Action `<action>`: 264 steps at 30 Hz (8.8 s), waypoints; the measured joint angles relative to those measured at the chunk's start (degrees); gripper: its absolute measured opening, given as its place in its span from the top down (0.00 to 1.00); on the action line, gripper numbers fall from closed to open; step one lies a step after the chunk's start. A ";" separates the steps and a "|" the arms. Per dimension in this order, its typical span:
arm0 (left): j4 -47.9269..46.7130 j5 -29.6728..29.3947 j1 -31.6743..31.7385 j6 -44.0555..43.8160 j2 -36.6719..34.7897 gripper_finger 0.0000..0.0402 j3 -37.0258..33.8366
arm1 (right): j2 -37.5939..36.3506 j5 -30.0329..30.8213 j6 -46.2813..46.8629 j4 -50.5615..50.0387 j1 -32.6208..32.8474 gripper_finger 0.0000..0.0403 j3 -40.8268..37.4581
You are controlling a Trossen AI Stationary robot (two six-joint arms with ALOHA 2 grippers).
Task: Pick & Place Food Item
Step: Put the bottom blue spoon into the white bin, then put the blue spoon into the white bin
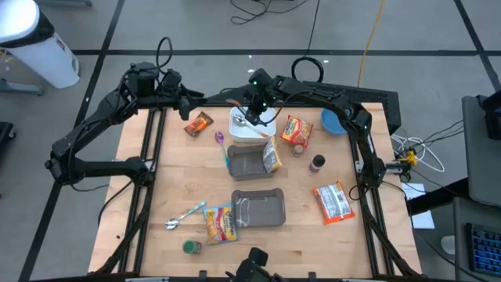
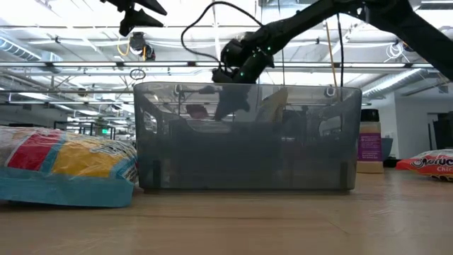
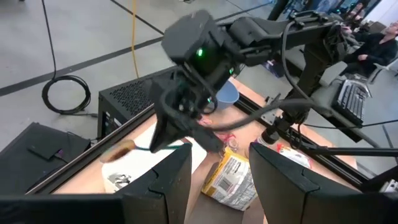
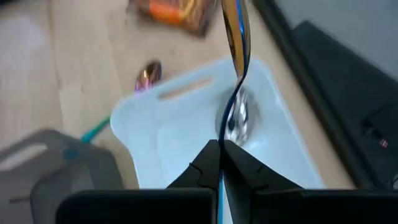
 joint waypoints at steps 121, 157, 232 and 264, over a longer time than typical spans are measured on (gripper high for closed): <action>-26.41 2.43 1.16 3.02 5.77 0.58 0.04 | -17.87 -4.86 18.14 15.87 5.47 0.44 -10.24; -19.66 -2.54 3.72 12.51 38.61 0.58 0.02 | -52.21 3.12 47.23 67.62 8.28 0.47 -67.15; -24.88 -1.61 3.26 17.62 56.26 0.95 10.01 | -53.72 2.73 48.29 71.82 8.39 0.50 -70.29; -30.48 -8.88 8.89 21.31 28.97 0.99 9.90 | -53.72 3.14 46.83 71.82 8.34 0.50 -70.29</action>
